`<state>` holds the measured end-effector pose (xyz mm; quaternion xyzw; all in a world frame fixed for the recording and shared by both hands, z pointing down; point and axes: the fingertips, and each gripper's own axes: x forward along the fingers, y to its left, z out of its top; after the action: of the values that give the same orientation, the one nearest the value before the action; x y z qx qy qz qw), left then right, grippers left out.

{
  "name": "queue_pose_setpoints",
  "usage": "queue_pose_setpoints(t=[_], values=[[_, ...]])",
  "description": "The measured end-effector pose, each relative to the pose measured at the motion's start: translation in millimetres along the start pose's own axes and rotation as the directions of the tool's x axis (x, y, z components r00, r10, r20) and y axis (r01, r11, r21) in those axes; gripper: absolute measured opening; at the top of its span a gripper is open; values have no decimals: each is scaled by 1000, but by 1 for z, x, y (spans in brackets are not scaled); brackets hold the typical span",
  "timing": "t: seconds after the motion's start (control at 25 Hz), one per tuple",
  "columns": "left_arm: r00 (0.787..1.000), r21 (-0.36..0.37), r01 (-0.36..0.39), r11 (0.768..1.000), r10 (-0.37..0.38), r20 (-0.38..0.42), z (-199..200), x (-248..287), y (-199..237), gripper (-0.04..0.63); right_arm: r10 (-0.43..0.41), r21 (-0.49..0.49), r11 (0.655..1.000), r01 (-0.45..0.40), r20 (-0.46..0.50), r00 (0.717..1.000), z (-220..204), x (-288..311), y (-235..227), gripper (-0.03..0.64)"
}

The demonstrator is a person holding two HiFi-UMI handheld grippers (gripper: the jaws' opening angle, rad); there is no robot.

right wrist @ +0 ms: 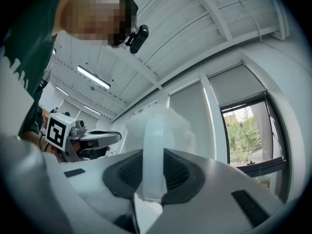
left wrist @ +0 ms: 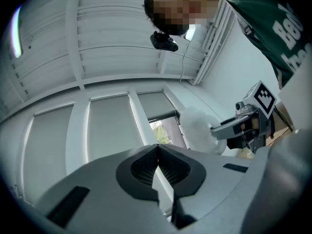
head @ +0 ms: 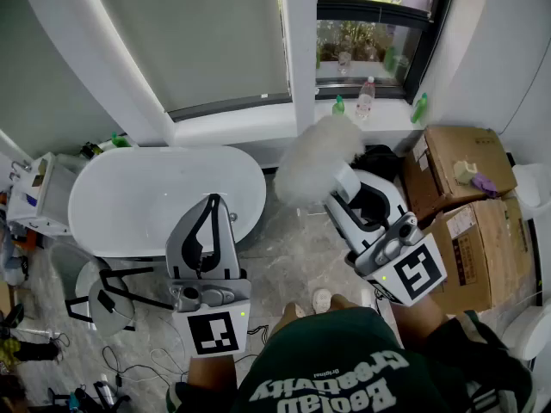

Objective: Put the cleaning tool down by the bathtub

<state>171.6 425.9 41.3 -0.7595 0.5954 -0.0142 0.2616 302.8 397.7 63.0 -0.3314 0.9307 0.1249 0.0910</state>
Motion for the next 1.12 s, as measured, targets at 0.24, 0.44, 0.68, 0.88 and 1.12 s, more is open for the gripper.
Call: queue_pose_setpoints(t=[0.24, 0.44, 0.68, 0.88, 1.12], values=[[1000, -2, 2, 1000, -2, -2, 1, 4, -1, 9, -1, 0, 1000, 1, 10, 1000, 2, 1, -4, 92], [1000, -4, -4, 1000, 4, -4, 0, 7, -5, 9, -4, 32, 999, 4, 17, 1000, -1, -3, -10, 92], [1000, -3, -20, 1000, 20, -15, -3, 15, -14, 9, -3, 48, 999, 2, 8, 1000, -10, -6, -22, 92], [999, 0, -43, 999, 43, -18, -1, 20, -22, 9, 16, 55, 998, -17, 21, 1000, -13, -15, -30, 92], [1000, 11, -5, 1000, 5, 4, 7, 27, -49, 9, 14, 87, 996, -15, 18, 1000, -22, -33, -46, 92]])
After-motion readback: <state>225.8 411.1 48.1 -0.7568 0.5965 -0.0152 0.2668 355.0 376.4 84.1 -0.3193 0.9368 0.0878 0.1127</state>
